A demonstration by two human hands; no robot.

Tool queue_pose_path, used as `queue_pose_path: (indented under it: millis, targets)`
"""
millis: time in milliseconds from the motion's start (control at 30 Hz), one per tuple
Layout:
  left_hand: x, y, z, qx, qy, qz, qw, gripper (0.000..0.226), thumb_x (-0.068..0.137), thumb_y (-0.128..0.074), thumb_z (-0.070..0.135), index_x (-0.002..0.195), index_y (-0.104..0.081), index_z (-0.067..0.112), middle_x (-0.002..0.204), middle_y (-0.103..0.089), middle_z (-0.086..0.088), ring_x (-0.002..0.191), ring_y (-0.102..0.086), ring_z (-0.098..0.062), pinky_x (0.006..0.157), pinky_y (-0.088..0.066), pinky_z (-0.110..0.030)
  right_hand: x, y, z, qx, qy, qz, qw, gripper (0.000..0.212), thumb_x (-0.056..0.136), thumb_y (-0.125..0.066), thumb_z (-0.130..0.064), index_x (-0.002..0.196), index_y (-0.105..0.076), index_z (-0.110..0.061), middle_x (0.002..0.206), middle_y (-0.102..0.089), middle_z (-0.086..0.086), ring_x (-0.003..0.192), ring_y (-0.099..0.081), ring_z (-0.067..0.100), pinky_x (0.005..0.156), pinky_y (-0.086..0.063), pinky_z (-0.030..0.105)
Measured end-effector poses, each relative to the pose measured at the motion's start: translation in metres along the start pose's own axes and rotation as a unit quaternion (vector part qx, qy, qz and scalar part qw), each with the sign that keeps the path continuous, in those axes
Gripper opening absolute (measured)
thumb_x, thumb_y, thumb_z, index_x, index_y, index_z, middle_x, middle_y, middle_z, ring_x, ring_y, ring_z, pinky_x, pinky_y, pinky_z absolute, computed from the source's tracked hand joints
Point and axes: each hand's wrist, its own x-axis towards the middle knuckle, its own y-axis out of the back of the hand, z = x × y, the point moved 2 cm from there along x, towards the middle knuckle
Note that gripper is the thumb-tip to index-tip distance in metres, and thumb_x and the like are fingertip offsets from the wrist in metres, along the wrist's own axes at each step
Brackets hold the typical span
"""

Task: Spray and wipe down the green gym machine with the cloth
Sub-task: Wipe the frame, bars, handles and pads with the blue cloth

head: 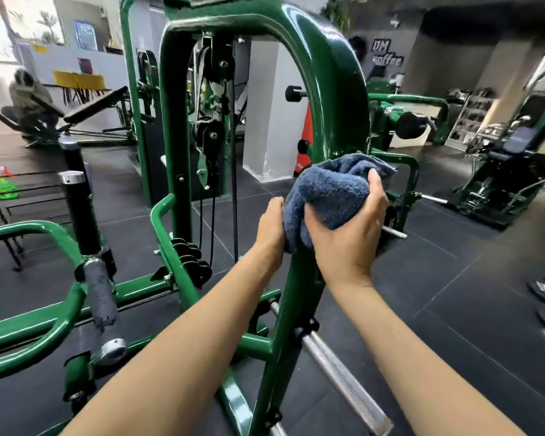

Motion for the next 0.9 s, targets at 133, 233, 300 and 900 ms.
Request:
queue_pose_path:
  millis: [133,233,300,900]
  targets:
    - [-0.006,0.003,-0.015,-0.037,0.012,-0.033,0.999,0.025,0.090,-0.051,0.028,0.069,-0.061,0.018,0.065,-0.062,0.000,0.074,-0.054,-0.021,0.071,-0.042,-0.031,-0.035,-0.003,0.029,-0.051,-0.026,-0.065,0.996,0.093,0.065,-0.084,-0.019,0.141,-0.035,-0.001,0.139,-0.040,0.023,0.132,-0.035,0.034,0.110,-0.019,0.015]
    - [-0.009,0.003,-0.013,-0.066,-0.003,-0.071,0.995,0.034,0.095,-0.042,0.028,0.078,-0.067,0.013,0.075,-0.067,-0.006,0.073,-0.059,-0.022,0.072,-0.046,-0.030,-0.045,0.000,0.038,-0.050,-0.061,-0.077,0.994,0.086,0.064,-0.082,-0.015,0.138,-0.039,-0.002,0.135,-0.044,0.020,0.127,-0.041,0.036,0.109,-0.031,0.036]
    - [-0.006,0.002,-0.011,-0.051,-0.017,-0.063,0.997,0.033,0.095,-0.041,0.027,0.069,-0.057,0.016,0.064,-0.063,0.000,0.066,-0.055,-0.018,0.067,-0.044,-0.028,-0.029,0.005,0.029,-0.037,-0.045,-0.046,0.997,0.077,0.066,-0.080,-0.014,0.133,-0.044,-0.002,0.130,-0.049,0.018,0.123,-0.045,0.036,0.104,-0.030,0.028]
    - [0.009,-0.005,-0.026,-0.055,-0.069,-0.027,0.996,0.056,0.101,-0.021,0.022,0.082,-0.073,0.011,0.073,-0.074,0.003,0.070,-0.070,-0.005,0.056,-0.049,-0.008,0.126,-0.014,-0.058,-0.092,0.143,-0.003,0.985,0.073,0.071,-0.067,-0.049,0.131,-0.046,-0.012,0.130,-0.054,0.008,0.120,-0.051,0.025,0.098,-0.045,0.040]
